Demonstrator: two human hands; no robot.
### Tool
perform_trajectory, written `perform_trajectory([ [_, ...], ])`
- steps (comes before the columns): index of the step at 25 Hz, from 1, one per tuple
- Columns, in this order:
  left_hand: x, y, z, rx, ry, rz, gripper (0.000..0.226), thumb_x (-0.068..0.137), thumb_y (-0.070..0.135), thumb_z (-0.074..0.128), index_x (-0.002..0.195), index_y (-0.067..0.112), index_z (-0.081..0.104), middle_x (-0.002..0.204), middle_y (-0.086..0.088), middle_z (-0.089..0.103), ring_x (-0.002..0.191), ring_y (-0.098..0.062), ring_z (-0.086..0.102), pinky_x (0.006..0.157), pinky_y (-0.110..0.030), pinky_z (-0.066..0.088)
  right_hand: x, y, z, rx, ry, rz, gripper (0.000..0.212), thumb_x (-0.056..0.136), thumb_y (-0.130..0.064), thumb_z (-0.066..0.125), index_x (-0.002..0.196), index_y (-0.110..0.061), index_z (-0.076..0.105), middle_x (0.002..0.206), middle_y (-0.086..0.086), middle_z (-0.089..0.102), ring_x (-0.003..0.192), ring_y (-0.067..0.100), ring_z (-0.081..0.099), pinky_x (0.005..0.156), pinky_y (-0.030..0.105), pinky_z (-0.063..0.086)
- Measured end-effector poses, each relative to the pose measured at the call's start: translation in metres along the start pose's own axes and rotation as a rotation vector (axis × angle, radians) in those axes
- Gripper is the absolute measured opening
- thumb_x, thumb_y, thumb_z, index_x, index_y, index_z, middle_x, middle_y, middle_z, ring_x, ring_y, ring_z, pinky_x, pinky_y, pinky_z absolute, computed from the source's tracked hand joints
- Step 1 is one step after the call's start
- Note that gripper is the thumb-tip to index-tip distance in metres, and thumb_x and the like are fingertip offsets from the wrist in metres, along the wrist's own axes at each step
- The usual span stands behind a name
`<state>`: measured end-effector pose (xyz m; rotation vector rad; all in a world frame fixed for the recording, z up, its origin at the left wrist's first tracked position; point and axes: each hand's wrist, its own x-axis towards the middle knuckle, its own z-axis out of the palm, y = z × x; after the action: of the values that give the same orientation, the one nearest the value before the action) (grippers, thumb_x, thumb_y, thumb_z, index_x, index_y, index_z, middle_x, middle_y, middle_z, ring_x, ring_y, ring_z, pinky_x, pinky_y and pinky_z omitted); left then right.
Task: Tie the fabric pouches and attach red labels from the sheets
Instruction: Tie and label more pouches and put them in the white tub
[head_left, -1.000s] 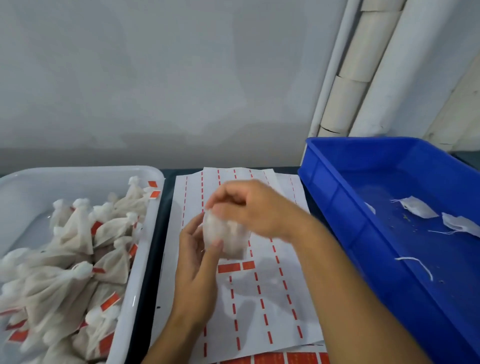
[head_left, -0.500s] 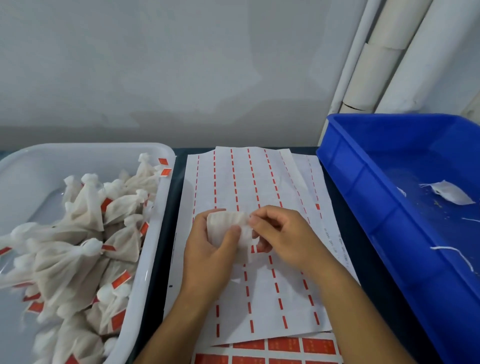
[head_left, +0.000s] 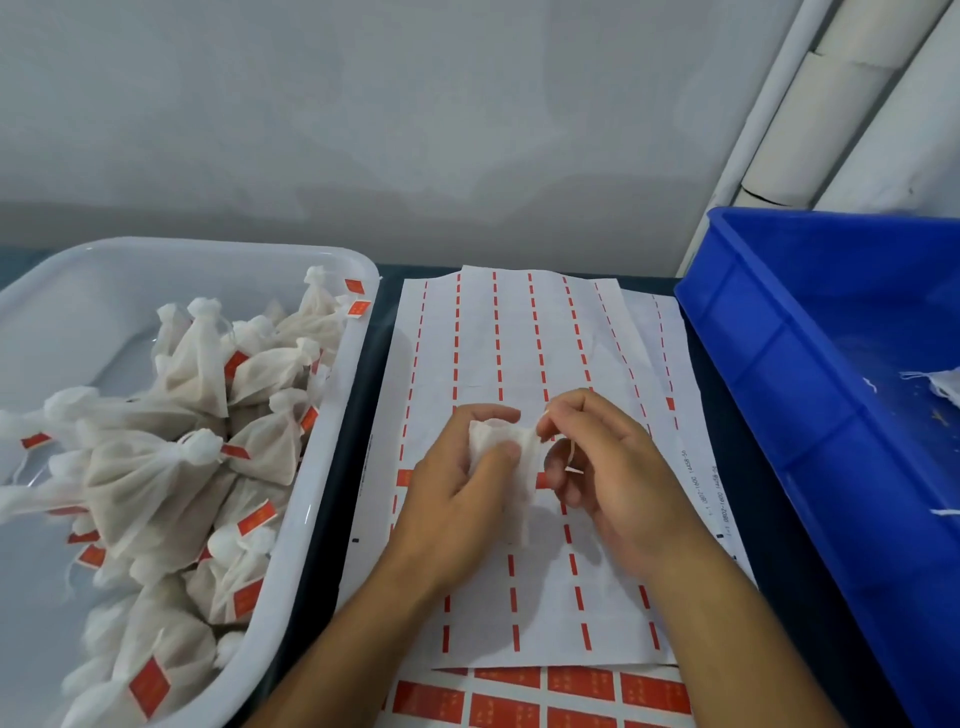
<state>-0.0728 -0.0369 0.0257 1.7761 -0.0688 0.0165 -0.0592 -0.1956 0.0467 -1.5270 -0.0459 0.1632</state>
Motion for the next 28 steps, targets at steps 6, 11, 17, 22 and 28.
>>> perform_trajectory([
  [6, -0.002, -0.004, -0.002, 0.399, -0.057, 0.091, 0.032, 0.087, 0.073, 0.052, 0.112, 0.056, 0.043, 0.097, 0.027, 0.062, 0.090, 0.005, 0.063, 0.057, -0.004, 0.046, -0.001, -0.005, -0.006, 0.334, 0.017, 0.007, 0.028, 0.106, -0.029, 0.054, 0.085, -0.023, 0.072, 0.106, 0.009, 0.077, 0.059, 0.010, 0.059, 0.052, 0.019, 0.048],
  [11, 0.000, -0.007, 0.003, 0.679, -0.022, 0.123, 0.037, 0.092, 0.066, 0.054, 0.122, 0.045, 0.050, 0.100, 0.027, 0.052, 0.076, 0.003, 0.054, 0.065, -0.008, 0.037, -0.001, -0.006, -0.007, 0.351, 0.125, -0.042, 0.036, 0.108, -0.022, 0.049, 0.082, -0.025, 0.074, 0.099, 0.010, 0.077, 0.077, 0.015, 0.072, 0.064, 0.022, 0.057],
  [17, -0.004, 0.001, -0.001, 0.522, 0.109, 0.157, 0.032, 0.088, 0.064, 0.059, 0.116, 0.053, 0.049, 0.103, 0.028, 0.057, 0.096, 0.001, 0.058, 0.071, -0.013, 0.047, -0.002, -0.007, -0.004, 0.322, 0.176, -0.166, 0.035, 0.106, -0.021, 0.052, 0.083, -0.025, 0.078, 0.094, 0.010, 0.078, 0.082, 0.019, 0.074, 0.070, 0.024, 0.059],
  [22, -0.001, 0.006, -0.003, 0.133, -0.130, -0.177, 0.051, 0.104, 0.060, 0.031, 0.085, 0.046, 0.076, 0.080, 0.016, 0.074, 0.079, 0.002, 0.069, 0.069, -0.017, 0.049, -0.006, -0.007, 0.002, 0.167, 0.106, -0.237, 0.029, 0.100, -0.025, 0.053, 0.084, -0.026, 0.076, 0.092, 0.010, 0.078, 0.083, 0.024, 0.075, 0.072, 0.026, 0.059],
  [28, 0.004, 0.008, -0.008, -0.249, -0.168, -0.357, 0.055, 0.107, 0.054, 0.036, 0.099, 0.022, 0.080, 0.098, -0.005, 0.078, 0.095, -0.016, 0.074, 0.091, -0.038, 0.057, -0.013, -0.002, 0.012, -0.021, -0.127, -0.330, 0.020, 0.102, -0.015, 0.057, 0.094, -0.003, 0.070, 0.090, 0.010, 0.078, 0.086, 0.027, 0.077, 0.076, 0.033, 0.063],
])
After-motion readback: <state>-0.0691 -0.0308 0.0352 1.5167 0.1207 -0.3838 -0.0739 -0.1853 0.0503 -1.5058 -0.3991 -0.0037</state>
